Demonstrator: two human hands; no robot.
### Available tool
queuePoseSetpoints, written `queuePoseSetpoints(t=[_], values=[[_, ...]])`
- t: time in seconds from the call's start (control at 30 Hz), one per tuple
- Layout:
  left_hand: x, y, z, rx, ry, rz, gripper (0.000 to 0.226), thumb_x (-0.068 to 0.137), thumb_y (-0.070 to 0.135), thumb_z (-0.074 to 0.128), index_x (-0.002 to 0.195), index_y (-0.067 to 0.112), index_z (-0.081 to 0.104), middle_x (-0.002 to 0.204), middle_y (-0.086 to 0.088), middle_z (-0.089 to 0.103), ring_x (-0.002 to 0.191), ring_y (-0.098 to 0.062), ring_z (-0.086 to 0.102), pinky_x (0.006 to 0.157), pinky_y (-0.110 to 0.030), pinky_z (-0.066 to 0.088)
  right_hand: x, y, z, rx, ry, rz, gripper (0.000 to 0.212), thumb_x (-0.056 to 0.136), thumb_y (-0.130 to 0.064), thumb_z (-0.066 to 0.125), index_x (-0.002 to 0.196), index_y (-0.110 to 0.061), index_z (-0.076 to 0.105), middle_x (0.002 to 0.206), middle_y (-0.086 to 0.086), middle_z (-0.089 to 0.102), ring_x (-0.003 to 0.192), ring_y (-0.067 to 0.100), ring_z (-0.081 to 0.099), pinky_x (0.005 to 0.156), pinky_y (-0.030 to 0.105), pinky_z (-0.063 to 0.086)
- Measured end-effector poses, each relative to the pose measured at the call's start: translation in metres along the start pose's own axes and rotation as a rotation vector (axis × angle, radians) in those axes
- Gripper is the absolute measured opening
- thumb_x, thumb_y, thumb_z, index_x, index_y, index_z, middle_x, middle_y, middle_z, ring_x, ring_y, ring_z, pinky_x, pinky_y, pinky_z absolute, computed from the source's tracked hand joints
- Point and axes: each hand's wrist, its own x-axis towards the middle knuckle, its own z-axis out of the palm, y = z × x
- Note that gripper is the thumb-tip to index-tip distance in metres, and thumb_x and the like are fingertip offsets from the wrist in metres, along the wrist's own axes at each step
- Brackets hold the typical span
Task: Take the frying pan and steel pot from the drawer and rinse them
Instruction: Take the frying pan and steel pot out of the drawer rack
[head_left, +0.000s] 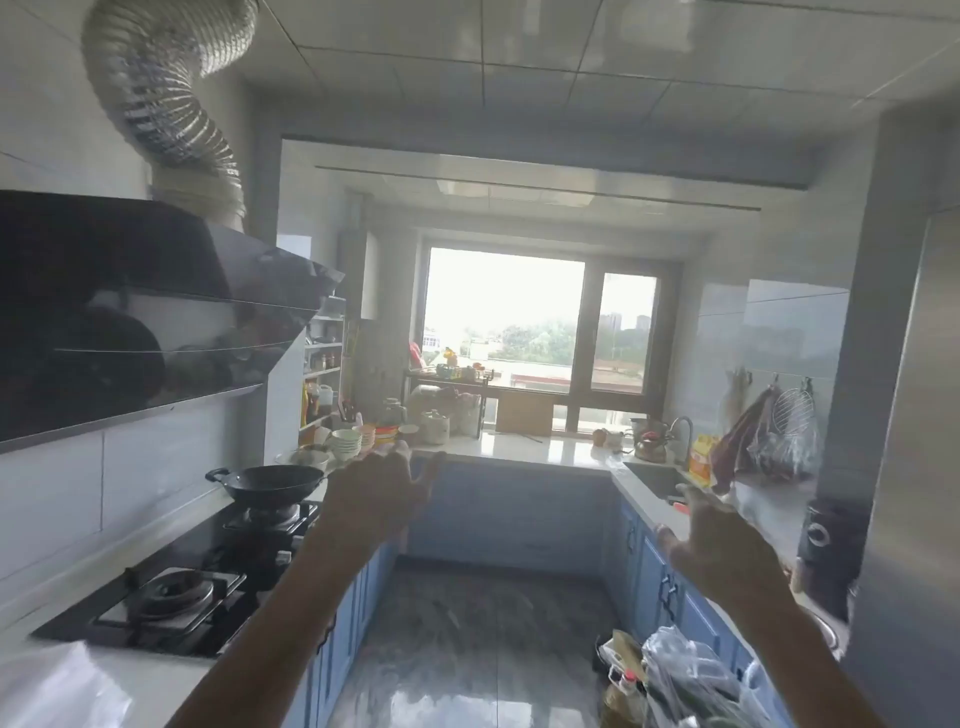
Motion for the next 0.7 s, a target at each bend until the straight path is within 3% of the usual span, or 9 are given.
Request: queuePoseSetpoints(t=[0.13, 0.3, 0.5, 0.6, 0.7], values=[[0.012, -0.007, 0.022, 0.009, -0.070, 0.010, 0.074, 0.091, 0.065, 0.015, 0.141, 0.016, 0.041, 0.139, -0.007, 0.052, 0.124, -0.022, 0.053, 0.102, -0.035, 0.040, 0.011, -0.004, 0.014, 0.050, -0.035, 0.037, 0.051, 0.084, -0.033, 0.058, 0.129, -0.011, 0.047, 0.110, 0.006, 0.065, 0.104, 0.022, 0.060, 0.087, 0.033, 0.046], [0.044, -0.006, 0.061, 0.009, -0.079, 0.022, 0.070, 0.092, 0.062, 0.020, 0.139, 0.015, 0.043, 0.133, -0.007, 0.057, 0.116, -0.022, 0.059, 0.097, -0.034, 0.044, 0.041, -0.001, 0.043, 0.081, -0.048, 0.030, 0.055, 0.086, -0.030, 0.059, 0.135, -0.012, 0.042, 0.125, 0.007, 0.060, 0.114, 0.023, 0.057, 0.092, 0.032, 0.042], [0.099, 0.029, 0.124, 0.033, -0.113, 0.057, 0.067, 0.093, 0.060, 0.022, 0.135, 0.014, 0.047, 0.130, -0.007, 0.059, 0.118, -0.023, 0.057, 0.097, -0.034, 0.043, 0.098, 0.025, 0.099, 0.142, -0.088, 0.047, 0.037, 0.086, -0.028, 0.060, 0.118, -0.013, 0.048, 0.115, 0.008, 0.062, 0.105, 0.023, 0.058, 0.082, 0.031, 0.043], [0.139, 0.059, 0.163, 0.056, -0.144, 0.051, 0.067, 0.094, 0.060, 0.022, 0.128, 0.012, 0.052, 0.125, -0.007, 0.060, 0.113, -0.024, 0.058, 0.094, -0.034, 0.043, 0.148, 0.053, 0.135, 0.155, -0.082, 0.066, 0.054, 0.086, -0.029, 0.060, 0.134, -0.013, 0.041, 0.130, 0.008, 0.056, 0.119, 0.024, 0.053, 0.092, 0.032, 0.042], [0.198, 0.090, 0.212, 0.018, -0.146, 0.030, 0.067, 0.093, 0.061, 0.023, 0.121, 0.010, 0.055, 0.120, -0.009, 0.062, 0.108, -0.025, 0.060, 0.092, -0.034, 0.044, 0.212, 0.083, 0.169, 0.180, -0.089, 0.073, 0.058, 0.085, -0.026, 0.061, 0.137, -0.012, 0.039, 0.133, 0.009, 0.055, 0.121, 0.024, 0.053, 0.098, 0.033, 0.041]])
